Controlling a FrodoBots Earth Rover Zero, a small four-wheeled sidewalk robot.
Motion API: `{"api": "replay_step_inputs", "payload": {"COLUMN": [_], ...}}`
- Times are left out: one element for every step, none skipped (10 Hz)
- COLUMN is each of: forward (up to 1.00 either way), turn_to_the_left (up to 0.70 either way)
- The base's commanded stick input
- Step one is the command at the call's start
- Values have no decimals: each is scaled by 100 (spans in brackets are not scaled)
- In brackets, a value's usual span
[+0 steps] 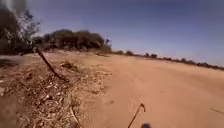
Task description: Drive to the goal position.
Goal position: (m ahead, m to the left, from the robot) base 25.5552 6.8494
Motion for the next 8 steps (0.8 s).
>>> {"api": "replay_step_inputs", "payload": {"forward": [85, 85, 85, 85, 85, 85, 85, 85], "turn_to_the_left": [0, 0, 0, -16, -3, 0, 0, 0]}}
